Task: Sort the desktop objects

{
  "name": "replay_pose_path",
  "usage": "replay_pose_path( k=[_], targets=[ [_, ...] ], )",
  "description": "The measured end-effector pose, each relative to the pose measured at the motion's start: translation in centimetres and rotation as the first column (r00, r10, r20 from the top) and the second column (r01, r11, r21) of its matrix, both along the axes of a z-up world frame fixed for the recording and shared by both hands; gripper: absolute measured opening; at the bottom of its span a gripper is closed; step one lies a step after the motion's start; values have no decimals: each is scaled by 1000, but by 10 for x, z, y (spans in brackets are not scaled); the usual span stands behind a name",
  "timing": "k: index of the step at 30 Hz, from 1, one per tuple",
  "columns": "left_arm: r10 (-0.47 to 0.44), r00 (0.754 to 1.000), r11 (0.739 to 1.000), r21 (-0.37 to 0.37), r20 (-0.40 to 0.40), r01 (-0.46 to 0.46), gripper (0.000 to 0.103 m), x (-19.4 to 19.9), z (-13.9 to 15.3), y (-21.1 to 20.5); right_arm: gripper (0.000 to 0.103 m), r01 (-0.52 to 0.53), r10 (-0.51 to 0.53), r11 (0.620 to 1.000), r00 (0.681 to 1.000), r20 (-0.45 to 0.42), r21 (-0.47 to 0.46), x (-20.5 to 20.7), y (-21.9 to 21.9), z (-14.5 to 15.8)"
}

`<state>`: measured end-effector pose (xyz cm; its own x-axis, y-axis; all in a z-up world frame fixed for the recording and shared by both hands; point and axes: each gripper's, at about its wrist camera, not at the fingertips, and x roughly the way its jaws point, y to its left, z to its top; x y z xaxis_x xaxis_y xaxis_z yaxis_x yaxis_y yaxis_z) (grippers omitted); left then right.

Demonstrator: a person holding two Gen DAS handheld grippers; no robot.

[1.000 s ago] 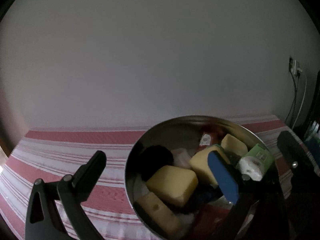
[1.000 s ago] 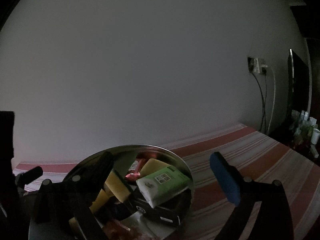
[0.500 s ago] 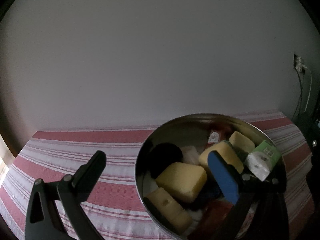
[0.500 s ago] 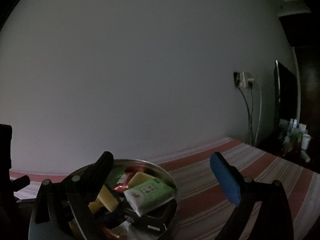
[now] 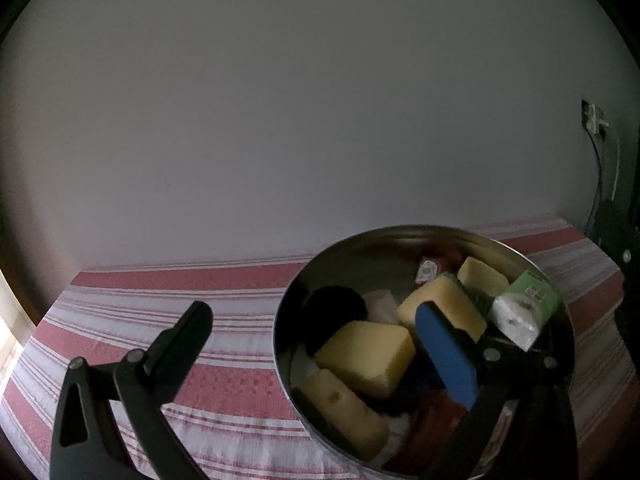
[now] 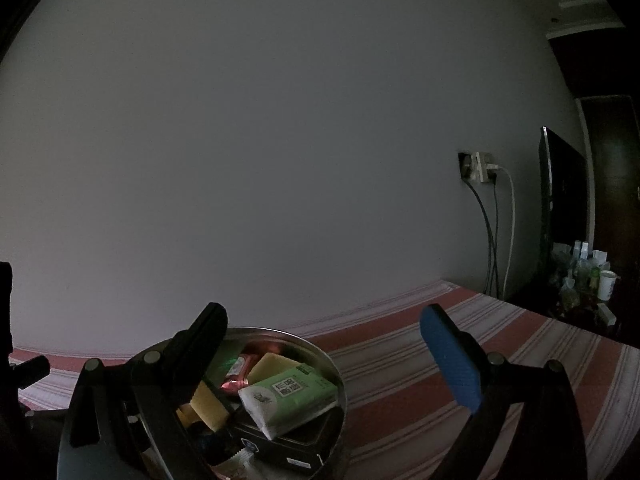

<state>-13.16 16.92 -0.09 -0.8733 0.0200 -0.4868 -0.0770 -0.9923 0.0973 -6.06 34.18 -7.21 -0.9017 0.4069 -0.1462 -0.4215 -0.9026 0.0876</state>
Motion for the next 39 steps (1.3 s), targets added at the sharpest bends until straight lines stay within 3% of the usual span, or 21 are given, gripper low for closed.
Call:
replay_pose_path(
  k=[39],
  targets=[
    [-7,1000,1000,24,4,6,103,9,-8,-8,99,-5,5,999,1000,0,35,1,-5,-3]
  ],
)
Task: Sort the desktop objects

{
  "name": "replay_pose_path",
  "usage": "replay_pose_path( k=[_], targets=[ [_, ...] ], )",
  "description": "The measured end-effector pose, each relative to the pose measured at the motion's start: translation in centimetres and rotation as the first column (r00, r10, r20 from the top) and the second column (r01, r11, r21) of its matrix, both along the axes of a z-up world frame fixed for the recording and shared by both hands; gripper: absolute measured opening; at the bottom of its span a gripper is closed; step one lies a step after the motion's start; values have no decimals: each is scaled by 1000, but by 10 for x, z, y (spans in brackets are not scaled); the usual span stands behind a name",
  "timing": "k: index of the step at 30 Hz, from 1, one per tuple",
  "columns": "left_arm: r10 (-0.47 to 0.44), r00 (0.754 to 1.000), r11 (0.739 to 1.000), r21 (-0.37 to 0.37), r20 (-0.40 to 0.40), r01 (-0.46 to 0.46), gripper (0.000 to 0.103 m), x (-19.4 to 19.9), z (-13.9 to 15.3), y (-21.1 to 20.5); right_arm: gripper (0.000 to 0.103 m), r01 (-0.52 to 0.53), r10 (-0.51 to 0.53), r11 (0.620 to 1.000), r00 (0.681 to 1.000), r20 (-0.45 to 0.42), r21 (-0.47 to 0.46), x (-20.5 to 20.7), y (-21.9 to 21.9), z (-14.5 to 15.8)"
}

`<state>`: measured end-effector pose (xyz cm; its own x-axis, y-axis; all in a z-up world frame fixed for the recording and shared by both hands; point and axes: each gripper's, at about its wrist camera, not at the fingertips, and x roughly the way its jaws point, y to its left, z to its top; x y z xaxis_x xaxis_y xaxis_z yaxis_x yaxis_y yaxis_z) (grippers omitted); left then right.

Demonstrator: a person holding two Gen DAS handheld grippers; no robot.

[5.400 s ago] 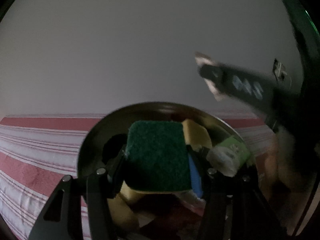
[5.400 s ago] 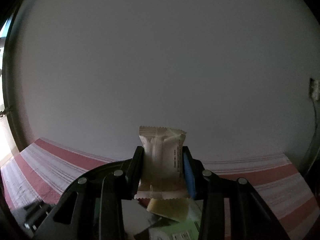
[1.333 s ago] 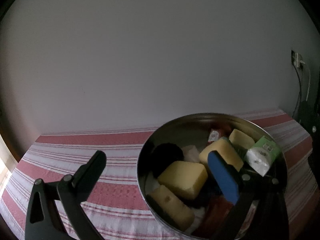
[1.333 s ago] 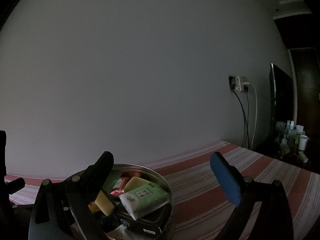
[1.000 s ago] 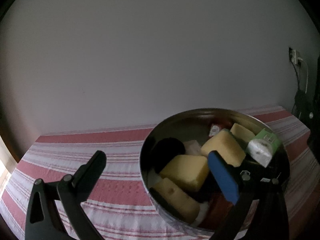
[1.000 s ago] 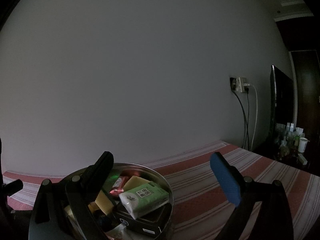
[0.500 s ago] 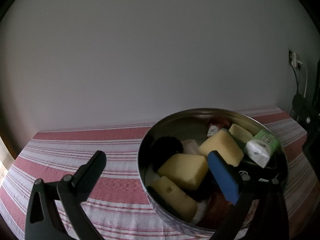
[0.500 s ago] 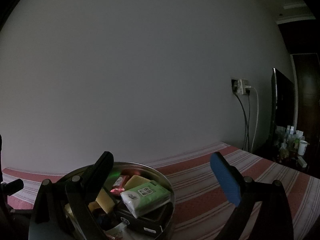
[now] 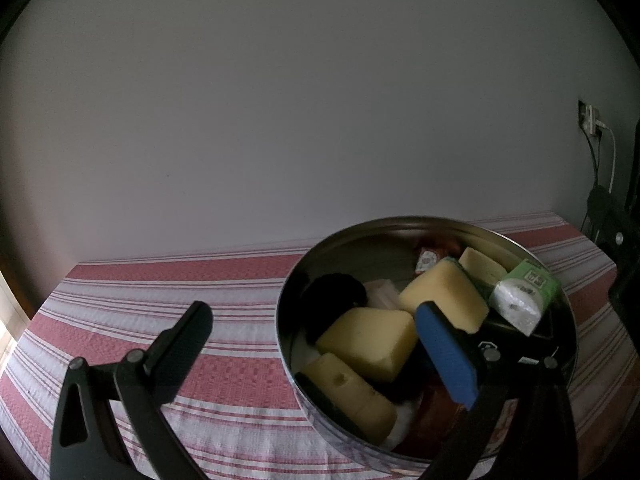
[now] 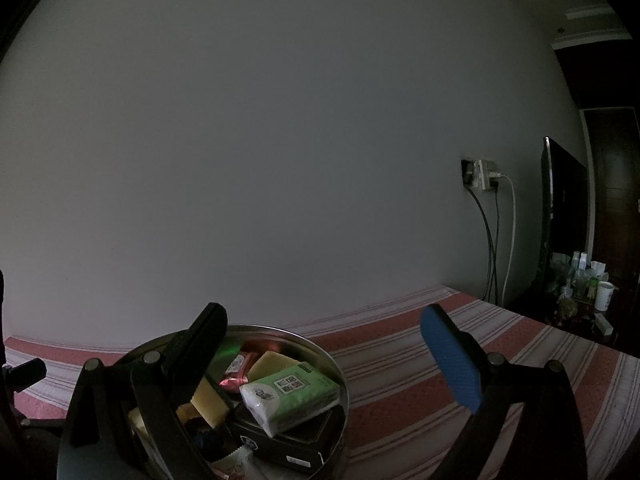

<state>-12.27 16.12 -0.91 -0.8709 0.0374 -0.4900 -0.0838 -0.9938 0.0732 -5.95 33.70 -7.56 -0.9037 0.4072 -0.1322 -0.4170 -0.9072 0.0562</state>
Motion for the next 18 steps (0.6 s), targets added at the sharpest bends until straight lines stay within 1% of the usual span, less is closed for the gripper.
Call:
replay_pose_path(
  k=[11,15,18],
  targets=[
    [-5,1000,1000,-1,-7,5,103,-1,-2,-3,99,4,-4,1000,1000,-2,2,1,1,0],
    [-1,1000,1000,-18,-19,0,103,1,-1,-2,99,6,-6,1000,1000,0,2,1,0,-1],
    [-4,1000,1000,-10,-16,4,103,1,-1,-3,99,10,-10,1000,1000,-1,-1,1,2,-1]
  ],
)
